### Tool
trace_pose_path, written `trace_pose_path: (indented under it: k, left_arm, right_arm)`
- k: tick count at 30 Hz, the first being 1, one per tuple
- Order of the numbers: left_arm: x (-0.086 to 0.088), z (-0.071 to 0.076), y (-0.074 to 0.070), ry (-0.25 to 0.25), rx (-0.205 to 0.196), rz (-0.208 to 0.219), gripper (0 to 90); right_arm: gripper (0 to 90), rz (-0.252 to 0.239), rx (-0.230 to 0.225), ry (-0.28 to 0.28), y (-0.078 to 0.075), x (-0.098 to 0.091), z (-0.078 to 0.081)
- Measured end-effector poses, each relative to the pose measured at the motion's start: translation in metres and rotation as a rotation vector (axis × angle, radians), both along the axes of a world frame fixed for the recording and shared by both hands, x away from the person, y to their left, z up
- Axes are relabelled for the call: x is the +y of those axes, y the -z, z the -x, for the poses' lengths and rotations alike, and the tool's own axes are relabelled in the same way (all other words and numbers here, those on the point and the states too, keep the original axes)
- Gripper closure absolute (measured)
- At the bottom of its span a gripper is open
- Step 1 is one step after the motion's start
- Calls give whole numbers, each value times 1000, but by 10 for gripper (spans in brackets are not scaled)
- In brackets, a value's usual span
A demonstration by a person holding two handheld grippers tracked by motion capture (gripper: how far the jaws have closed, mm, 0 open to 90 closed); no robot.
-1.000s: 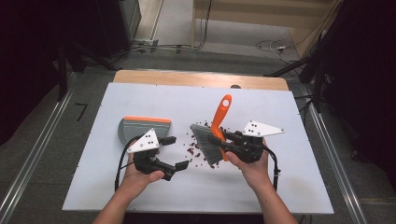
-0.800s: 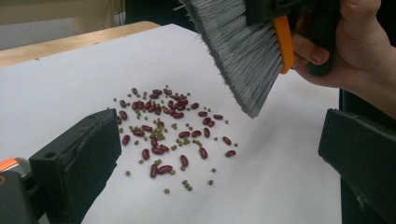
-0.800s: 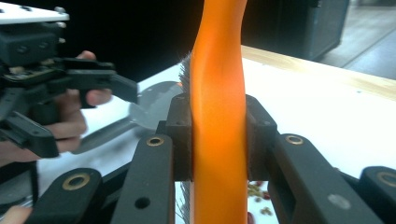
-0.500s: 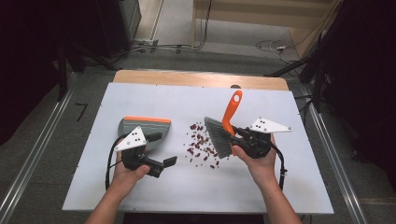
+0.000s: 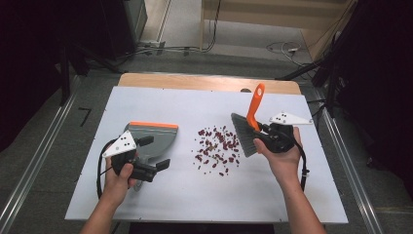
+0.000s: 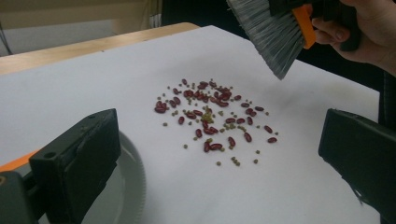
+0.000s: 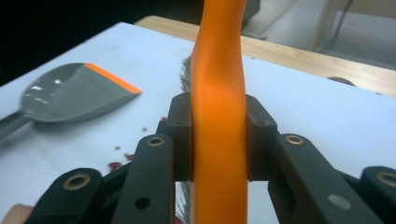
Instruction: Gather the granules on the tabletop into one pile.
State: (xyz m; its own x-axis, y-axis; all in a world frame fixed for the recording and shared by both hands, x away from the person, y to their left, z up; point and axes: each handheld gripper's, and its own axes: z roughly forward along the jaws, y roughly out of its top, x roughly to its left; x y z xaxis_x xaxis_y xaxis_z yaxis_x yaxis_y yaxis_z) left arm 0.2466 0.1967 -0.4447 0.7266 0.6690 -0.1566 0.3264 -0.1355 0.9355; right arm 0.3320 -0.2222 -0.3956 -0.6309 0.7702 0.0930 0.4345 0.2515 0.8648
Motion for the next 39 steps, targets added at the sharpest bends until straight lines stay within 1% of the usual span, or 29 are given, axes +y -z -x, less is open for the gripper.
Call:
trace_pose_path:
  k: [3, 6, 9, 10, 12, 13, 15, 18, 20, 23, 25, 27, 30, 33, 36, 37, 38, 39]
  left_arm:
    - [5, 0, 1, -17, -1, -10, 0]
    - [8, -1, 2, -24, 7, -19, 0]
    - [10, -3, 3, -17, 17, -19, 0]
    - [9, -3, 3, -16, 19, -26, 0]
    - [8, -4, 4, -13, 21, -31, 0]
    - [8, -5, 4, -12, 23, -26, 0]
    - [8, -4, 4, -11, 22, -22, 0]
    - [6, -4, 5, -5, 22, -34, 0]
    - [6, -5, 5, 2, 26, -33, 0]
    - [5, -6, 6, 1, 30, -38, 0]
    - [5, -6, 6, 3, 31, -41, 0]
    - [6, -6, 6, 5, 30, -40, 0]
    - [8, -6, 6, -1, 24, -37, 0]
    - [9, -6, 5, -4, 22, -33, 0]
    - [8, -6, 6, -1, 24, -31, 0]
    - [7, -6, 6, -1, 24, -34, 0]
    - [7, -6, 6, -1, 25, -38, 0]
    - [7, -6, 6, -1, 24, -39, 0]
  right_arm:
    - [682, 40, 25, 30, -1, -3, -14]
    - [682, 107, 38, 43, -1, -2, -26]
    - [682, 164, 51, 61, 0, -1, -38]
    - [682, 180, 56, 66, 0, -1, -42]
    - [682, 209, 76, 80, 2, -1, -50]
    - [682, 228, 83, 86, 3, -1, -54]
    - [682, 279, 96, 96, 6, 1, -61]
    - [682, 349, 114, 112, 12, 7, -71]
    - [682, 389, 126, 116, 16, 10, -78]
    - [682, 464, 139, 134, 20, 15, -88]
    - [682, 519, 150, 136, 23, 22, -93]
    - [682, 565, 176, 130, 26, 29, -98]
    - [682, 631, 193, 126, 36, 43, -103]
    - [683, 662, 203, 101, 46, 57, -105]
    - [689, 653, 223, 74, 47, 69, -105]
    - [690, 641, 242, 61, 47, 72, -105]
    - [691, 636, 251, 46, 47, 75, -105]
    - [691, 632, 250, 42, 48, 77, -104]
